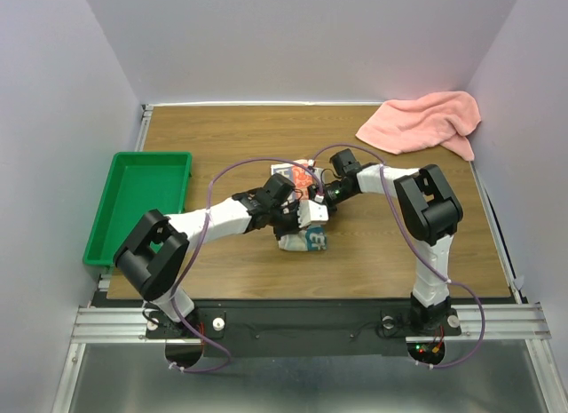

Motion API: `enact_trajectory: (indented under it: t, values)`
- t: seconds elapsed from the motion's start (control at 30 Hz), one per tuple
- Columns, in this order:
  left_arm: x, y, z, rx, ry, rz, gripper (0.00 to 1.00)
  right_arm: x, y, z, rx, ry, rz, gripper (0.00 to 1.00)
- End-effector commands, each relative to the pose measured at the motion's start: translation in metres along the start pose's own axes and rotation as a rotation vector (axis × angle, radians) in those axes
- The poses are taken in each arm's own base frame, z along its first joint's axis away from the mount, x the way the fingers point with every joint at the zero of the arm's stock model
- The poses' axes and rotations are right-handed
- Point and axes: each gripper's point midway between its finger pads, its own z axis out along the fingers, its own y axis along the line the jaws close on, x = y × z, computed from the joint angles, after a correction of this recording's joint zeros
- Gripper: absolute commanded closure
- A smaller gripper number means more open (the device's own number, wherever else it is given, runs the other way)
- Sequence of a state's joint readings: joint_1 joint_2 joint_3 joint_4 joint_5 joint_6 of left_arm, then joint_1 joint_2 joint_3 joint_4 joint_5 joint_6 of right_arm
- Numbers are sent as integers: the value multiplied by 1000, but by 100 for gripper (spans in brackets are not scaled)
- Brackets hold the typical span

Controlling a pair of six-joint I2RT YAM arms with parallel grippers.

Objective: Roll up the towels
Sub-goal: Roll the towel

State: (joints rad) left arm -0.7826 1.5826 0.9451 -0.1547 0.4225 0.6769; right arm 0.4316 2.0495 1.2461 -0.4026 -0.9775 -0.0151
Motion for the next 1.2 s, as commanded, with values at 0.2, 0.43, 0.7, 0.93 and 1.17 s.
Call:
enact_trajectory:
  t: [0.2, 0.43, 0.7, 0.93, 1.17]
  values:
    - [-1, 26, 7, -69, -15, 17, 100, 1, 1, 1, -7, -2, -18, 59]
    - [8, 21, 15, -38, 6, 13, 100, -30, 13, -36, 42, -112, -15, 53]
    - [17, 15, 22, -5, 25, 4, 100, -17, 46, -74, 36, -151, 7, 52]
    - [14, 18, 25, -1, 21, 3, 100, 13, 63, -67, -80, -84, 100, 57]
    - [12, 21, 25, -3, 17, 2, 100, 25, 79, -51, -152, -19, 126, 65]
